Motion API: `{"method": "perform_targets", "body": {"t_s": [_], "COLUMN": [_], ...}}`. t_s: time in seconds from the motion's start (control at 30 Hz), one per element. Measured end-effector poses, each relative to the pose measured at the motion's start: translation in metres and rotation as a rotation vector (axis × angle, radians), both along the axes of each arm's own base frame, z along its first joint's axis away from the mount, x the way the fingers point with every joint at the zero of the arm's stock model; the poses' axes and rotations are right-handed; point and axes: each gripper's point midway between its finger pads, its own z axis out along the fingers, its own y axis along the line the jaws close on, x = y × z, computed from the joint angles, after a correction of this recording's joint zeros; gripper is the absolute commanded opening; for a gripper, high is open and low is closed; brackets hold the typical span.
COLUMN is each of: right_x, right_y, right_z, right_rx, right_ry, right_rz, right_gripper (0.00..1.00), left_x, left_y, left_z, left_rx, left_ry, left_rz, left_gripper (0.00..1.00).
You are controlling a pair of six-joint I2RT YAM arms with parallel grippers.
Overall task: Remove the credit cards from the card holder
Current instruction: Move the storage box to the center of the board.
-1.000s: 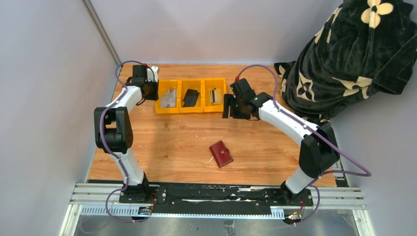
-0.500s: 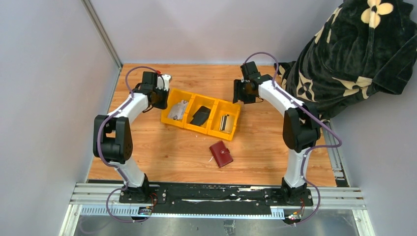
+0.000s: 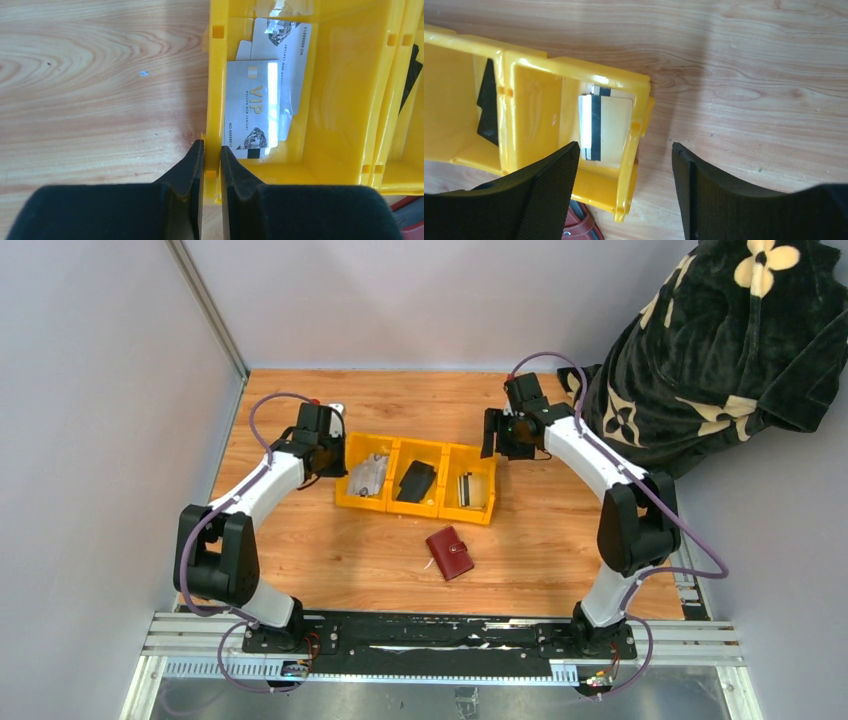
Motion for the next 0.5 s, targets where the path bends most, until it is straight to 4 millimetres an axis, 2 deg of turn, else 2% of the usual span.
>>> {"method": "perform_targets", "body": {"t_s": [0.13, 0.37, 0.43, 0.5], "right_x": [-0.006, -0.032, -0.03, -0.029], "right_y": [-0.003, -0.014, -0.017, -0.021], "right_z": [0.008, -0.034, -0.036, -0.039], "right_rx": [0.008, -0.046, -0.053, -0.058], "right_ry": [-0.025, 0.087, 0.088, 0.092], "right_rz": [0.0, 0.006, 0.006, 0.0], "right_gripper": [0.57, 0.45, 0.38, 0.37], "left_x": [-0.006, -0.023, -0.023, -0.02], "left_y": [-0.004, -0.025, -0.027, -0.028], "left_z": [0.002, -0.005, -0.006, -0.006], "left_rx": [-0.018, -0.052, -0.054, -0.051], "left_ry": [-0.002, 0.021, 0.026, 0.028], "left_rz": [0.033, 0.039, 0.036, 0.035], "left_gripper": [0.04, 0.06, 0.08, 0.11]}}
